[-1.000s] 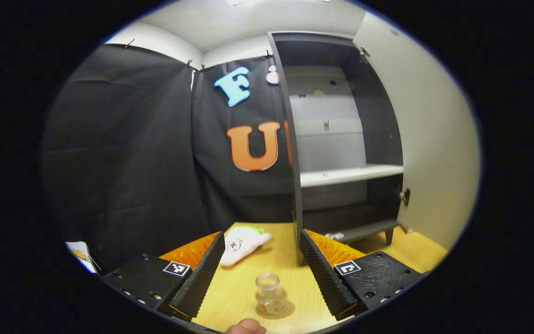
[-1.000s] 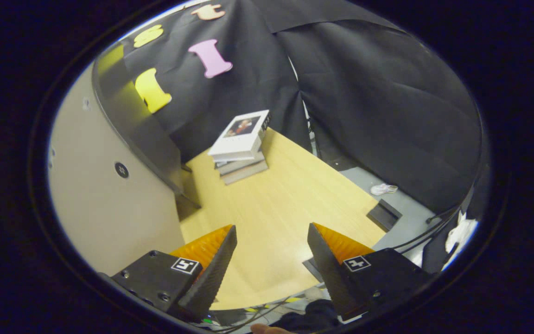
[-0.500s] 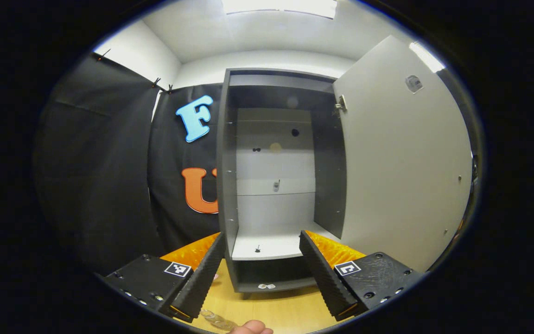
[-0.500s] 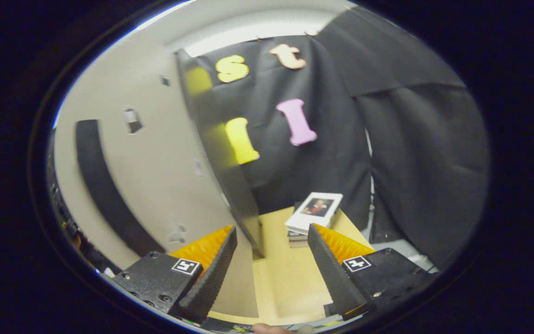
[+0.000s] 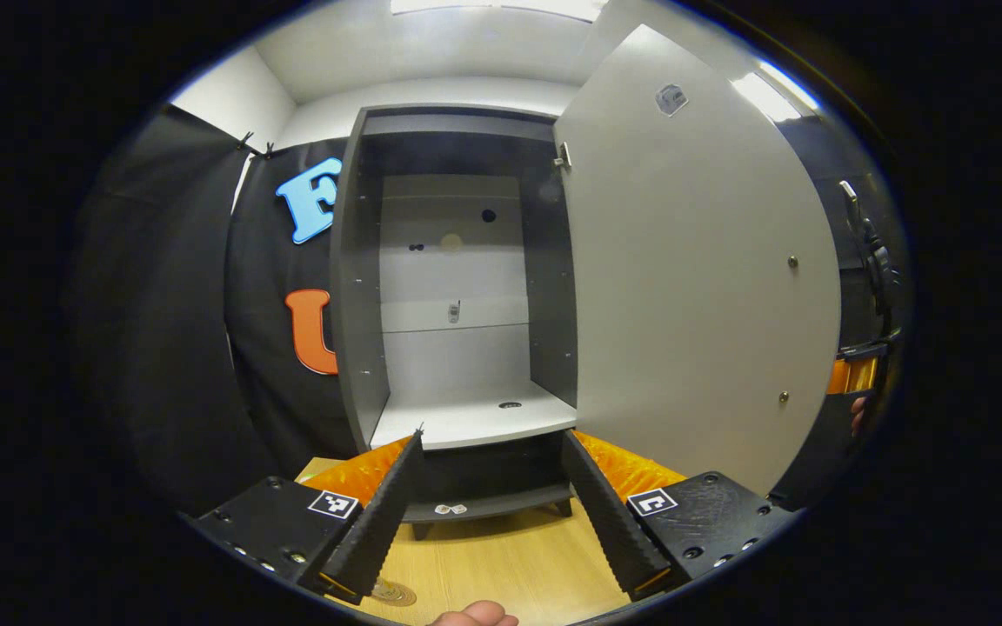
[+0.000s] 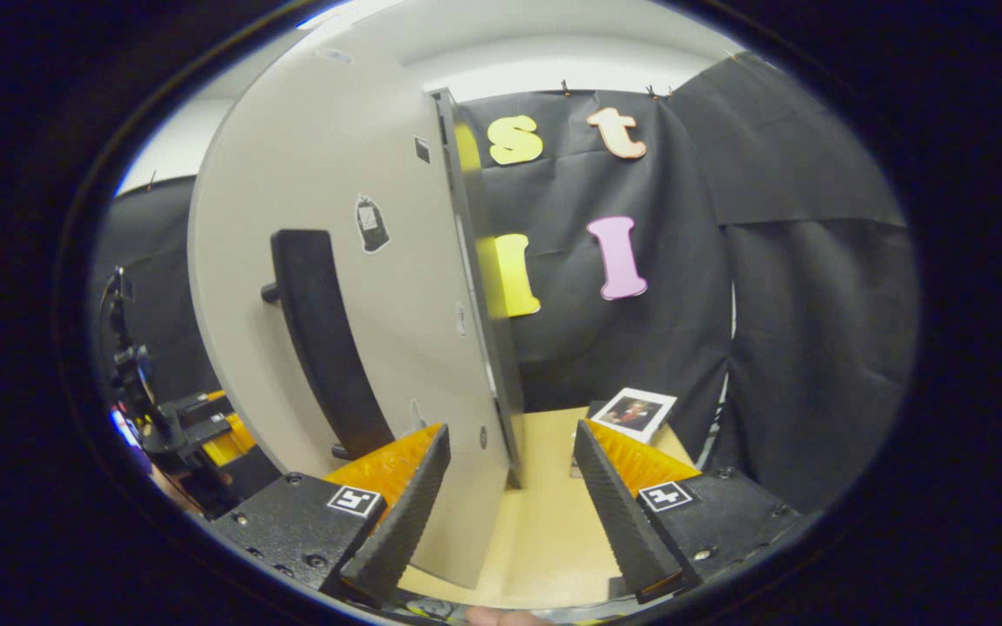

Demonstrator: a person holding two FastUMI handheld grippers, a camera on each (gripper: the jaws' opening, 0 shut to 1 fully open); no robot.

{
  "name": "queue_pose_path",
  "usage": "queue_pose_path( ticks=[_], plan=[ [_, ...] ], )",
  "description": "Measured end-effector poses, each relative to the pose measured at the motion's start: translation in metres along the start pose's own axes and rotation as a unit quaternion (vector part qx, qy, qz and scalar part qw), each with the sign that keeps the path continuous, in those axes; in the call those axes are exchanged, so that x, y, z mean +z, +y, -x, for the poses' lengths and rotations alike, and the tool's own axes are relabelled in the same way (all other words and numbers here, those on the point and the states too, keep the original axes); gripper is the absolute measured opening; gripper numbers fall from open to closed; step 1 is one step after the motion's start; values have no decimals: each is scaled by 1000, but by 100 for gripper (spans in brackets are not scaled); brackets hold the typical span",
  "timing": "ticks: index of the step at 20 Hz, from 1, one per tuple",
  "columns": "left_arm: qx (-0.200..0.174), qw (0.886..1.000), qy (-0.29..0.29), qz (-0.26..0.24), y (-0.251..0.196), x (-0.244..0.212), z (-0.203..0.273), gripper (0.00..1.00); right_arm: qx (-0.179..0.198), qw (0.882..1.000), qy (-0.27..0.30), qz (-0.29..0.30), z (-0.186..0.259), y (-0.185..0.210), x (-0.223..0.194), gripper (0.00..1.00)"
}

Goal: Open the cabinet door with the right hand, grasp the bottle in the cabinet with the left hand and place it on the coaster, then close the cabinet door with the right hand.

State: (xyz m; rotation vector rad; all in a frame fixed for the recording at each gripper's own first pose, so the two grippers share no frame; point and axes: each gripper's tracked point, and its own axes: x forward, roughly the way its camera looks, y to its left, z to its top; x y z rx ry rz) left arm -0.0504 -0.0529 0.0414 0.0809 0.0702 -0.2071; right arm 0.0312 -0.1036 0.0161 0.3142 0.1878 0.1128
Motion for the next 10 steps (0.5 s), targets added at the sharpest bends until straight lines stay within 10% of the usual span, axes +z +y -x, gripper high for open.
queue_pose_path(
  ticks=[10],
  plan=[
    [117,992,19,40,96,-22,31,96,42,999,-21,-19,-26,57,3,93]
  ],
)
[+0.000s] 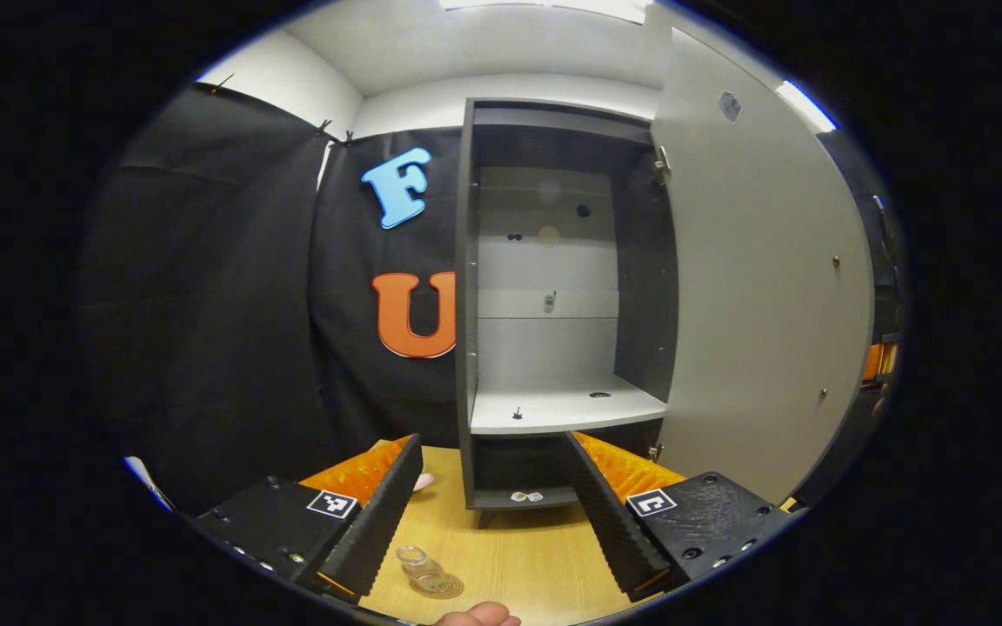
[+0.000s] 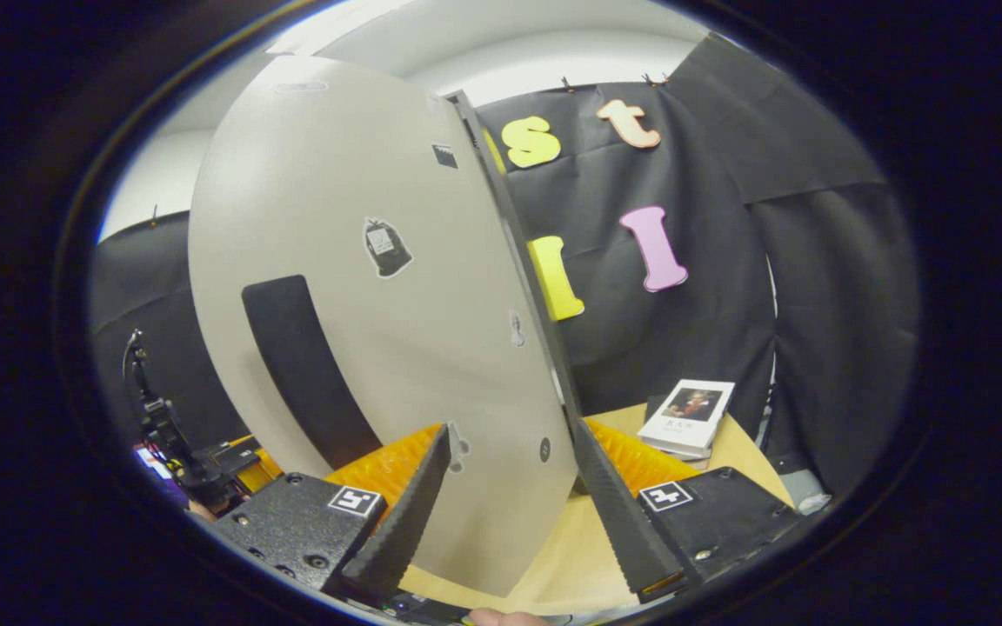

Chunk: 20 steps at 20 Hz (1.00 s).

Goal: Open the cabinet door with the right hand, grasp the bottle in the cabinet with the left hand and place it on the coaster, then close the cabinet door with the right hand.

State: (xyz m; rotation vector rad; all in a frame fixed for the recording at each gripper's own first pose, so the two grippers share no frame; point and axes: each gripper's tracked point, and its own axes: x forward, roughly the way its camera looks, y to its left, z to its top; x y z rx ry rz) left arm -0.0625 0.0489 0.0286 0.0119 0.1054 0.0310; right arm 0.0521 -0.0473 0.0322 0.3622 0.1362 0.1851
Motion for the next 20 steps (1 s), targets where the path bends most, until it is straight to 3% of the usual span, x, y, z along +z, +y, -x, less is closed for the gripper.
queue_pose_path(
  ticks=[7,20],
  plan=[
    [26,1000,-3,-3,25,0,3,95,26,998,4,-52,-18,20,-5,93],
    [63,998,3,10,71,2,15,95,80,995,20,-62,-61,70,-13,93]
  ],
)
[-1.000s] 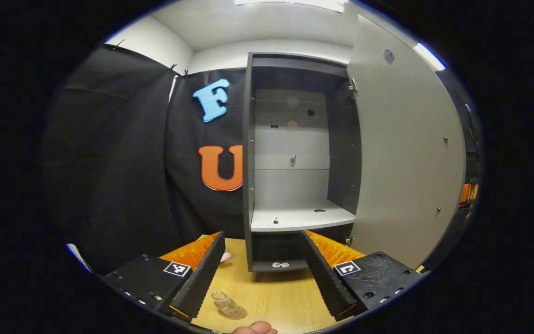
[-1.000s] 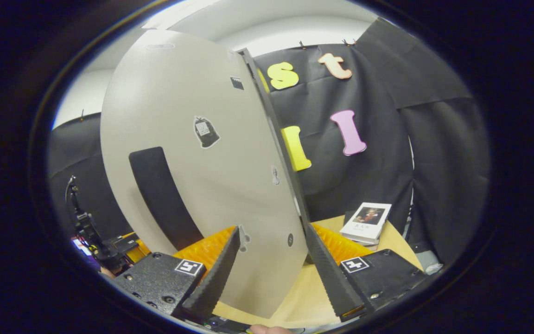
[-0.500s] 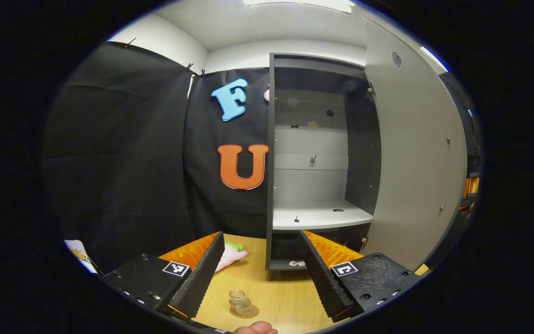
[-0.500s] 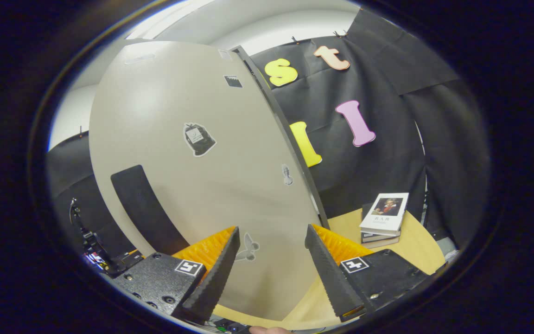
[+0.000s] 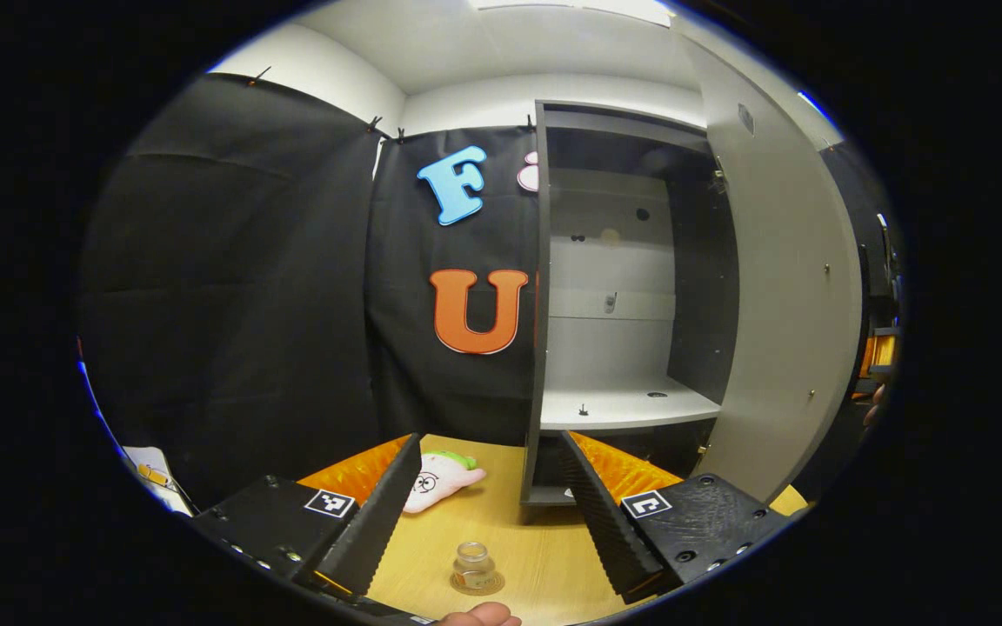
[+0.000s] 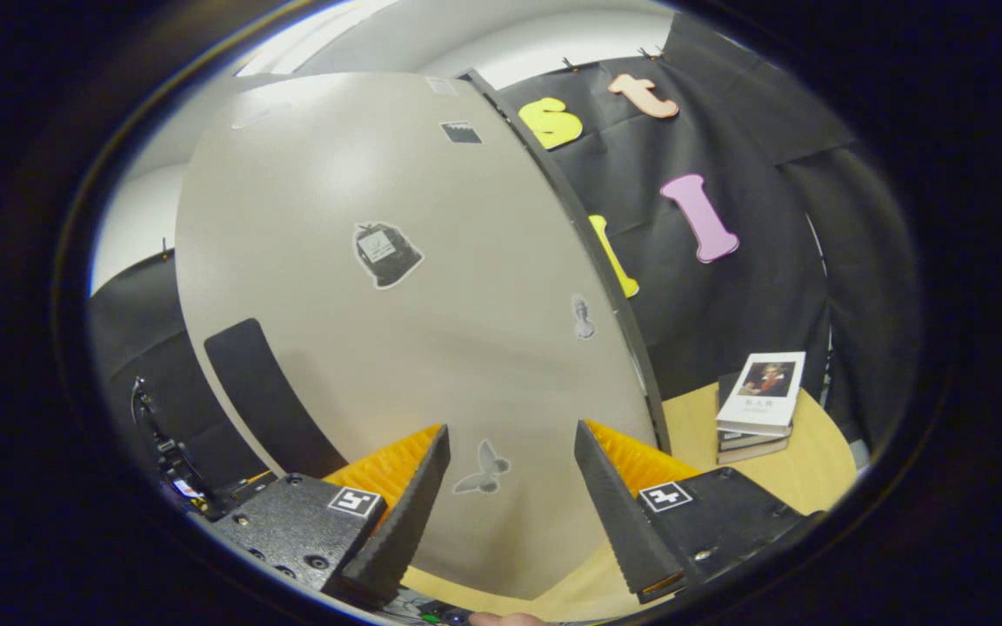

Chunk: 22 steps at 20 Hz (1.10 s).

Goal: Open the cabinet door with the right hand, grasp the bottle in the cabinet with the left hand and place it on the coaster, then close the cabinet door with the right hand.

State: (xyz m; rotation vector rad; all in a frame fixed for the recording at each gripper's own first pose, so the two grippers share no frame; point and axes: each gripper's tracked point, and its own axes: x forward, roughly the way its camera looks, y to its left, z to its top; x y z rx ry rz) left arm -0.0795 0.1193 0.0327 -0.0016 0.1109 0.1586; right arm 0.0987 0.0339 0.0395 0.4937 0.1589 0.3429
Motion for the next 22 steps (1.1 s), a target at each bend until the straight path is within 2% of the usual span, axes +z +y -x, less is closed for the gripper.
queue_pose_path(
  ticks=[8,15,18,20,22],
  plan=[
    [26,1000,5,7,37,-3,10,95,44,998,35,-20,-41,39,-15,93],
    [32,999,11,21,66,-12,7,95,87,993,73,-23,-61,93,-42,94],
    [23,999,24,35,72,-22,3,95,76,994,78,-17,-61,101,-50,94],
    [8,999,44,2,64,-40,4,95,57,994,96,6,-63,100,-63,94],
    [-29,998,41,-37,36,-43,4,95,33,993,105,45,-62,92,-67,94]
  ],
)
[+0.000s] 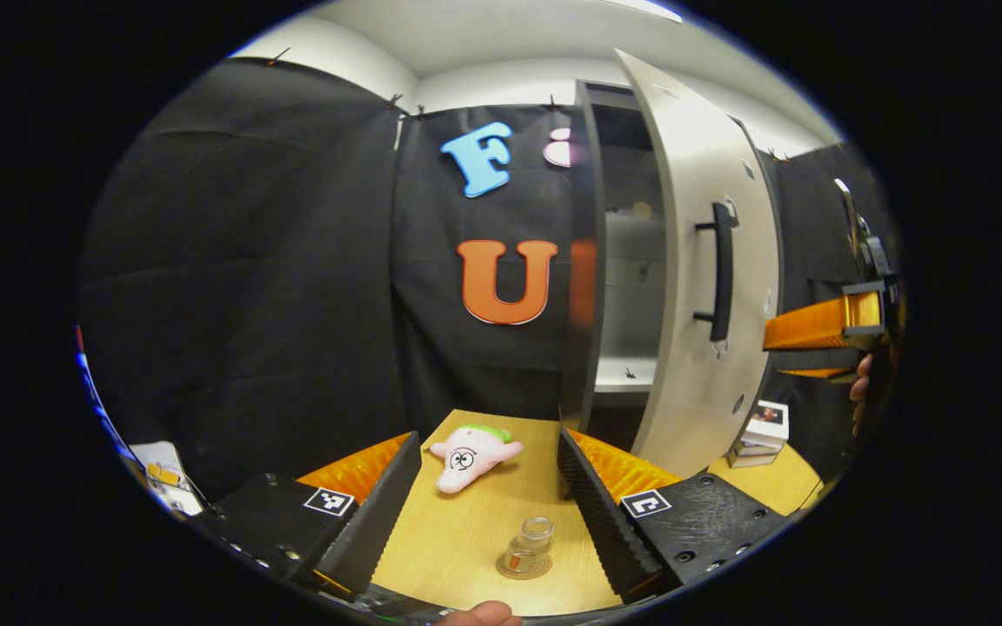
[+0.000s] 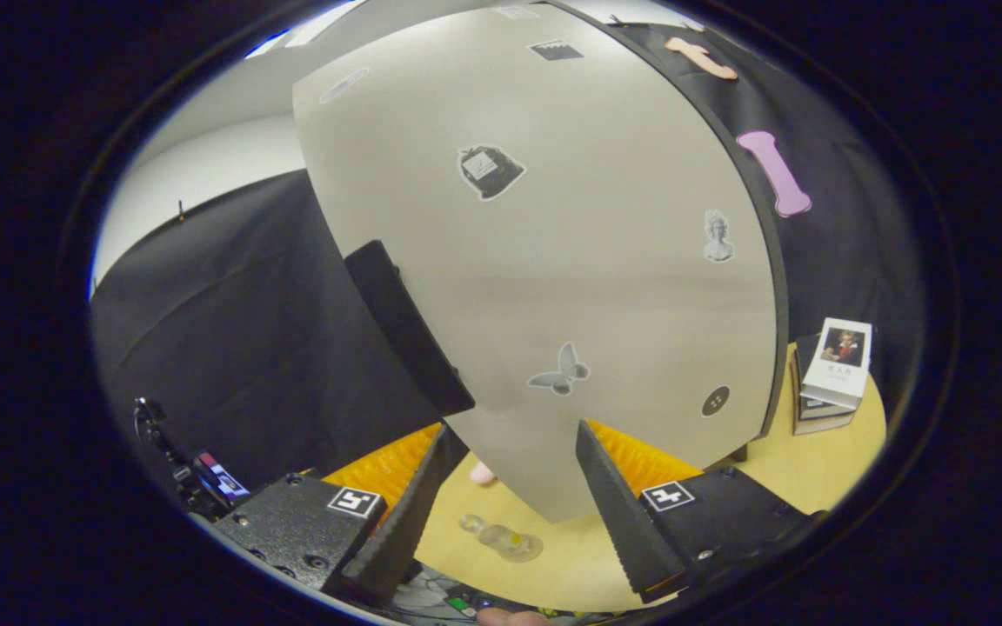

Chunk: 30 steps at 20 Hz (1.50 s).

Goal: Open the cabinet door with the right hand, grasp the bottle in the cabinet with the left hand and place it on the coaster, then close the cabinet door with the right hand.

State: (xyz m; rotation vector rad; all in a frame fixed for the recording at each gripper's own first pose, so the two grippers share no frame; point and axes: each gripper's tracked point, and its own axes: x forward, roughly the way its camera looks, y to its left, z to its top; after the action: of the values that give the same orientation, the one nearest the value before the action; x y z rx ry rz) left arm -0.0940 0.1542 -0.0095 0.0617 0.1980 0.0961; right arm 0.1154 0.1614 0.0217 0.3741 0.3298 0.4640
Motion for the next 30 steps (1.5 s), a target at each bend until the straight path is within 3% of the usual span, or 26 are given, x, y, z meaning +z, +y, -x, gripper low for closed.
queue_pose_path(
  ticks=[3,5,6,7,9,11,15,21,24,26,30],
  plan=[
    [-50,999,-15,-15,-56,7,-5,95,-110,990,-18,87,9,-47,10,94],
    [-67,997,-26,-2,-93,12,-10,100,-185,968,-70,153,21,-77,40,95],
    [-75,996,-36,-13,-107,21,-13,95,-219,952,-102,185,33,-90,57,95],
    [-77,995,-58,-30,-113,27,-15,96,-248,936,-139,209,47,-98,74,88],
    [-88,992,-83,-47,-130,51,-27,96,-285,905,-205,241,67,-110,97,95],
    [-86,991,-94,-34,-141,61,-42,96,-289,895,-224,255,74,-116,99,97],
    [-59,993,-100,-18,-165,74,-70,96,-242,924,-208,211,62,-131,79,100],
    [-25,997,-67,-35,-161,74,-86,96,-224,945,-168,165,47,-142,60,100],
    [-56,997,-51,-20,-172,61,-98,96,-221,952,-148,152,36,-132,45,100],
    [-71,996,-56,-23,-174,62,-104,96,-231,946,-142,178,35,-135,45,99],
    [-86,995,-49,-3,-178,54,-113,97,-221,950,-129,178,28,-127,38,100]
  ],
)
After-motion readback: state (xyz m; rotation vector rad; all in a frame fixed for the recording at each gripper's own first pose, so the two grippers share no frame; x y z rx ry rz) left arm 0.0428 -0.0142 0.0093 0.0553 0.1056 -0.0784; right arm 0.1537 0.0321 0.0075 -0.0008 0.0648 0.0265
